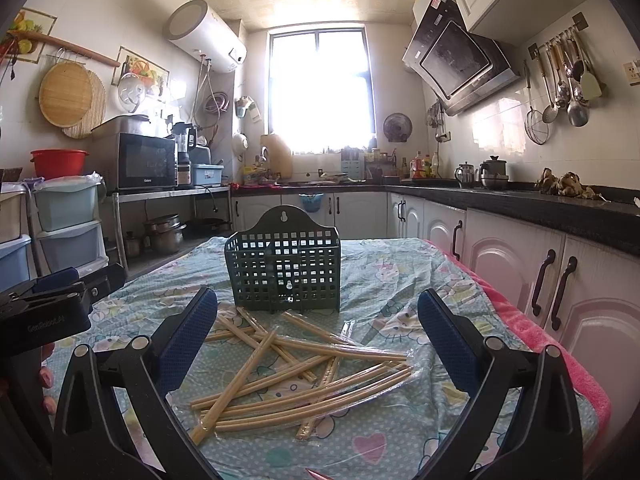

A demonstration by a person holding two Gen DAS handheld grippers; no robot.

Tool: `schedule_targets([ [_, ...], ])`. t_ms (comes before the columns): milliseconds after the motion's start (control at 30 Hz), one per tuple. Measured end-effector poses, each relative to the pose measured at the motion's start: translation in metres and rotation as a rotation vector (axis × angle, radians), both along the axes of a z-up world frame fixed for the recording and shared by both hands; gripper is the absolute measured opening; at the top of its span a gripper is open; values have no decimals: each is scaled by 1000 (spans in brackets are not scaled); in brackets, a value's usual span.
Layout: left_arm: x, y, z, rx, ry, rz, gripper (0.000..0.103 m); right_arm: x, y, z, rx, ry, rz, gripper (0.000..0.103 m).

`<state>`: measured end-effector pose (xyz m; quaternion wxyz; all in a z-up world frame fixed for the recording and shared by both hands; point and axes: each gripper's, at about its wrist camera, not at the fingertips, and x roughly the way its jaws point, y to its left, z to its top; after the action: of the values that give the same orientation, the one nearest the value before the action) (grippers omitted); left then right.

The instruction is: Organize utensils

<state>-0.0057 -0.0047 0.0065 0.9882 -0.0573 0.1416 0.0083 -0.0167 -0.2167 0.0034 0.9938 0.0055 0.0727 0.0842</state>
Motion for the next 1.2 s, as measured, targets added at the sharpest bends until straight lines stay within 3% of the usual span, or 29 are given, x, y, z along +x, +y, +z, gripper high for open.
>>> schedule_targets([
  [700, 3, -2, 2, 3, 14, -9, 93, 2, -2, 1, 3, 20, 14, 97],
  [1200, 27, 10, -6, -22, 115, -13, 93, 25, -5, 4, -34, 98, 68, 97],
])
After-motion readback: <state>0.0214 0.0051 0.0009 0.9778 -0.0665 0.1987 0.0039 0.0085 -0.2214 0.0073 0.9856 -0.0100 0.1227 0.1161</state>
